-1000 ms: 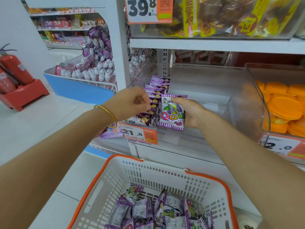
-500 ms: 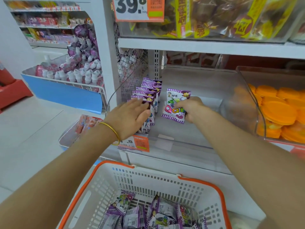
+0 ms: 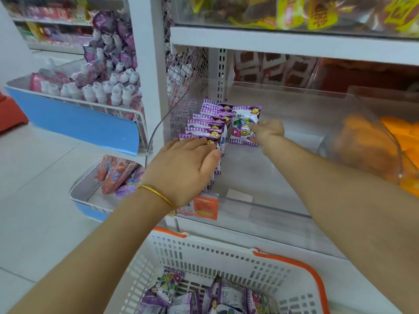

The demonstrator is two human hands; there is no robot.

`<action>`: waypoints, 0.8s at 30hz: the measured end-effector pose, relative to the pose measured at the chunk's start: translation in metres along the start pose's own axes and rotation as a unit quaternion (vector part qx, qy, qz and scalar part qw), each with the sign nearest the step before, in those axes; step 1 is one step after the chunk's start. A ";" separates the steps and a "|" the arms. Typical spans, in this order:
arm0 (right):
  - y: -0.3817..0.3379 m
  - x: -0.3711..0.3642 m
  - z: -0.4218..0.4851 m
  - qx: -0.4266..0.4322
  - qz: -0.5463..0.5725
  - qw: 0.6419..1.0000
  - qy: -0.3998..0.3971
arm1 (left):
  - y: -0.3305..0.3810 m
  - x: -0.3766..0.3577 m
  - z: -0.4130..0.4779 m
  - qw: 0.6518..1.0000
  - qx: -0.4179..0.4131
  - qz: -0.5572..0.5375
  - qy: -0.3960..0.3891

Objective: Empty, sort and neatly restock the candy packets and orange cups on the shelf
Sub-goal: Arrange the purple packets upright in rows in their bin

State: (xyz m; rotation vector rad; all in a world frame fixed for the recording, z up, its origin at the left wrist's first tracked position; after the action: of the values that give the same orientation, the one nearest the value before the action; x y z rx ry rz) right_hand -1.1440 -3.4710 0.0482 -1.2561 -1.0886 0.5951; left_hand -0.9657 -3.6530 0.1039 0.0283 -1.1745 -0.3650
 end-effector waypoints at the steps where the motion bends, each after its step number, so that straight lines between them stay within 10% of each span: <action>1: 0.000 -0.001 0.002 0.000 -0.002 1.000 0.020 | 0.000 0.000 0.000 1.000 -0.001 0.002 0.003; 11: -0.012 0.016 -0.016 -0.023 -0.058 0.997 -0.053 | 0.001 0.003 -0.001 0.997 -0.021 -0.043 0.053; 18: -0.064 0.126 -0.175 0.166 0.077 0.960 -0.212 | 0.028 0.045 -0.036 0.955 -0.150 -0.042 0.254; 24: 0.082 0.113 -0.255 0.025 -0.117 0.893 -0.434 | 0.060 0.001 -0.121 0.966 -0.229 -0.018 0.120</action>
State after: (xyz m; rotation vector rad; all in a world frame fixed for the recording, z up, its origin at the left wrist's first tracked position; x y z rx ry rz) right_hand -0.8544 -3.4685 0.0217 -0.7726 -1.9144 1.0314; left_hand -0.8395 -3.6167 0.0700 -0.3026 -0.8308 -0.6400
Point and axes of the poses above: each hand's wrist, its own z-axis towards the middle knuckle, its own x-axis out of the back of the hand, y = z × x, the point moved 4 cm from there along z, towards the middle knuckle, and after that the axes turned 10 degrees about y, right-handed, at the moved point
